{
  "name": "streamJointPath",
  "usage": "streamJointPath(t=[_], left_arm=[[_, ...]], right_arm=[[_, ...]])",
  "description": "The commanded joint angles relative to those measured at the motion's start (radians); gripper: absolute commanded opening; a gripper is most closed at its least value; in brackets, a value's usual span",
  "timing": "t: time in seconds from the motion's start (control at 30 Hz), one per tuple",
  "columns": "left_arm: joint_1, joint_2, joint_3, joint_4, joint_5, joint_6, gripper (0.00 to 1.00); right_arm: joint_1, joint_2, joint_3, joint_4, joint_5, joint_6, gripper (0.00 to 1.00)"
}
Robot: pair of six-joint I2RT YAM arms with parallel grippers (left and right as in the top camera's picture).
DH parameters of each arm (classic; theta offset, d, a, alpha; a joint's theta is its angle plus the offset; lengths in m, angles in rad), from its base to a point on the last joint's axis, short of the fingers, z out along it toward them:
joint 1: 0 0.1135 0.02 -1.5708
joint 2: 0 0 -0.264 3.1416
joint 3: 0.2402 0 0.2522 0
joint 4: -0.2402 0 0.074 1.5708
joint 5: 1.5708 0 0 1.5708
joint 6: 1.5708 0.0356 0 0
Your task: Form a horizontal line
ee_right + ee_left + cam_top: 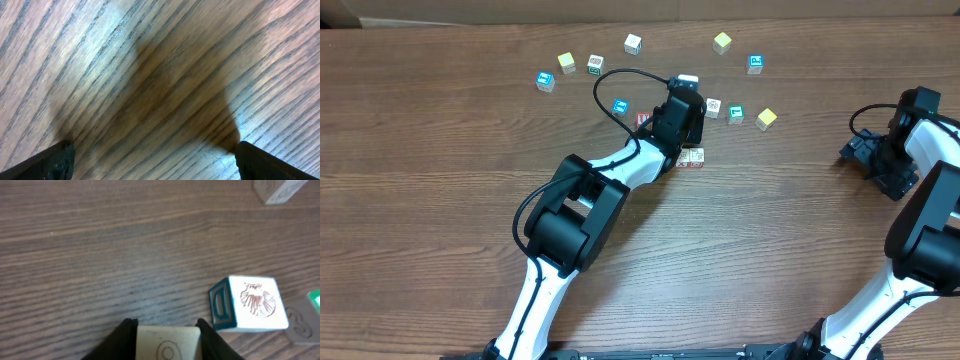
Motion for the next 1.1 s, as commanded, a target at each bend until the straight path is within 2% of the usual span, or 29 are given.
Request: streamJointPath(t=[0.0, 0.1, 0.4, 0.53, 0.77, 0.9, 1.07], left_arm=[[0.001, 0.015, 0.010, 0.011, -0.010, 0.003, 0.30], [0.001, -0.011, 0.010, 0.002, -0.010, 0.004, 0.21], [0.001, -0.172, 0.010, -0.089, -0.019, 0.005, 0.26], [0.001, -0.270, 0.010, -0.155, -0.093, 0.005, 0.26], [0.001, -0.488, 0.010, -0.383, -0.273, 0.003, 0.28], [0.010, -0.603, 0.010, -0.536, -0.290, -0.010, 0.30], [0.060, -0.689, 0.010, -0.770, -0.289, -0.087, 0.29]], right_arm=[[-0.006, 0.011, -0.010, 0.000, 0.026, 0.000, 1.00], [-0.006, 0.011, -0.009, 0.000, 0.026, 0.000, 1.00], [-0.006, 0.011, -0.010, 0.000, 0.026, 0.000, 1.00], [-0.006, 0.011, -0.010, 0.000, 0.026, 0.000, 1.00], [-0.006, 0.011, -0.010, 0.000, 0.026, 0.000, 1.00], [-0.006, 0.011, -0.009, 0.000, 0.026, 0.000, 1.00], [-0.006, 0.011, -0.009, 0.000, 0.026, 0.000, 1.00]])
